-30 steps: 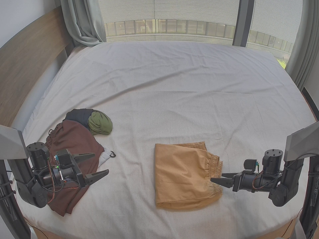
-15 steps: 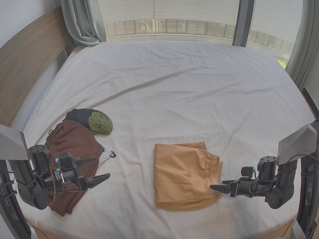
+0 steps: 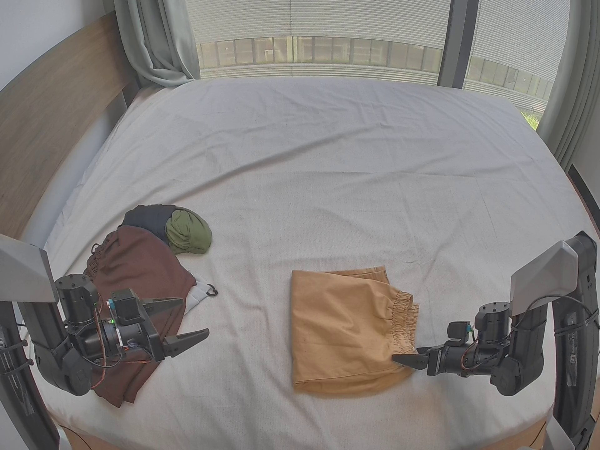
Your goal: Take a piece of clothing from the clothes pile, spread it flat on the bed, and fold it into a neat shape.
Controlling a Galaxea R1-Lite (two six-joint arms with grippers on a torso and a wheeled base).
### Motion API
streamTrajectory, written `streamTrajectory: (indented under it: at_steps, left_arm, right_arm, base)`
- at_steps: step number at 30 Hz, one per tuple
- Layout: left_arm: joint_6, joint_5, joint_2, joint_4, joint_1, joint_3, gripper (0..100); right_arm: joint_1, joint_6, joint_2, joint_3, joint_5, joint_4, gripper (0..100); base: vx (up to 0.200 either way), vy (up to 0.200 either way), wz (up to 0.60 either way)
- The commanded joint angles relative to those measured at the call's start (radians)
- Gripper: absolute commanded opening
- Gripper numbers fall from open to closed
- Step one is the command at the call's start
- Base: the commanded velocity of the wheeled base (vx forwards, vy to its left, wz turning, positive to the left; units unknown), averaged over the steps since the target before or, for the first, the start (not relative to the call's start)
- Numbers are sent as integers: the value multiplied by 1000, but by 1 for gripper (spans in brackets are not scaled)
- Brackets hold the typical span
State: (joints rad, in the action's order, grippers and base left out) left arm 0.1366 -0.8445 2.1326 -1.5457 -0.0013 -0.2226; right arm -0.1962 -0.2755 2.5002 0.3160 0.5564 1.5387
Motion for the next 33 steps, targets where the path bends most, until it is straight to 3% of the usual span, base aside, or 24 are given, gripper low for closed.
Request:
streamTrajectory:
  at_steps: [1,11,16,27,28,33]
  left_arm:
    - [0,-1,6,-1,-5,2,100]
    - [6,-1,6,1,-13,5,100]
    - [6,-1,6,1,-13,6,100]
    - [8,-1,6,1,-14,6,100]
    - [8,-1,7,1,-14,6,100]
    - [8,-1,7,1,-14,8,100]
  right_arm:
    - [-11,-2,42,22,-3,0,100]
    - [-69,-37,55,72,-3,0,100]
    - [-80,-94,48,91,-1,0,100]
    - [-81,-96,54,87,-3,1,100]
    - [-81,-96,55,87,-3,1,0]
    - [-81,-96,54,86,-1,1,0]
  base:
    - [0,0,0]
    - [0,0,0]
    - [0,0,0]
    - [0,0,0]
    - [0,0,0]
    - [0,0,0]
